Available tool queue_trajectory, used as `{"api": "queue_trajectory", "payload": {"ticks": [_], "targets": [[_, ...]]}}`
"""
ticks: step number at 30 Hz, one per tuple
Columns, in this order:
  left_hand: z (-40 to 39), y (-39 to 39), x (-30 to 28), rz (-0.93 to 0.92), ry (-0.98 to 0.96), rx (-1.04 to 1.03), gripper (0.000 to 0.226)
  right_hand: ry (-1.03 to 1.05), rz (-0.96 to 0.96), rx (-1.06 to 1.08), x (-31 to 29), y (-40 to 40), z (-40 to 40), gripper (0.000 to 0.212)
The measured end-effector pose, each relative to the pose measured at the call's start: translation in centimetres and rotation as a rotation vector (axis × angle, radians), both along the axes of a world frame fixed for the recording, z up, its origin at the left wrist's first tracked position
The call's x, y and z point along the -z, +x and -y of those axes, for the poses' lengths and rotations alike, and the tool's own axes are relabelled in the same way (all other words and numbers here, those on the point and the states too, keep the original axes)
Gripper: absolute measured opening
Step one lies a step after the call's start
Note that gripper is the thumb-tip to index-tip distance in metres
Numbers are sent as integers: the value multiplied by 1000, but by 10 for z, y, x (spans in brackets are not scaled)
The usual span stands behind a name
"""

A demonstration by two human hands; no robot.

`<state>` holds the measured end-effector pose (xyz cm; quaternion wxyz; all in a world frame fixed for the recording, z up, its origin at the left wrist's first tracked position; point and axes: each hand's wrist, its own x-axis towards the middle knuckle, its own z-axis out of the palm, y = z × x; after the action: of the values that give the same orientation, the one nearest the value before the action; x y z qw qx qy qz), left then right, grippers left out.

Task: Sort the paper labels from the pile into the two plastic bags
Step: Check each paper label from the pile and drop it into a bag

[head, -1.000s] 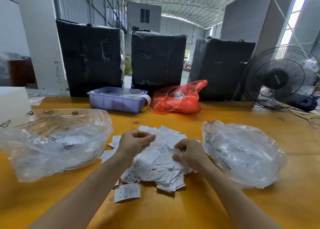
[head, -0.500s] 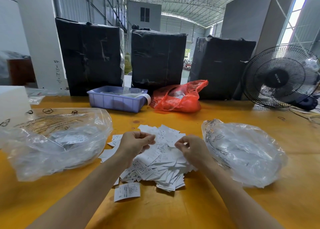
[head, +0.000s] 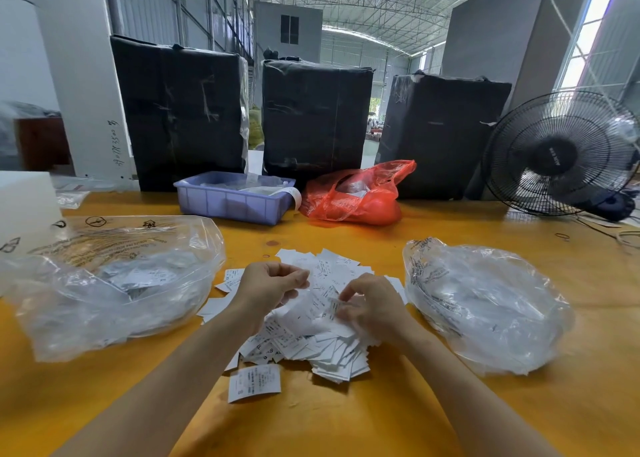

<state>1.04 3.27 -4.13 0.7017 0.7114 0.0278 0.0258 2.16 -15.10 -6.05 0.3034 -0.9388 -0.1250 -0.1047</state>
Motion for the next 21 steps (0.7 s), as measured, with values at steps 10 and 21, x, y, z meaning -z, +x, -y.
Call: {"api": "queue_trajectory", "payload": {"ticks": [10, 21], "targets": [[3, -4, -4, -35, -10, 78, 6, 593, 38, 34, -17, -2, 10, 7], [5, -8, -6, -52, 60, 200, 5, 614, 264, -102, -27, -13, -4, 10]]}}
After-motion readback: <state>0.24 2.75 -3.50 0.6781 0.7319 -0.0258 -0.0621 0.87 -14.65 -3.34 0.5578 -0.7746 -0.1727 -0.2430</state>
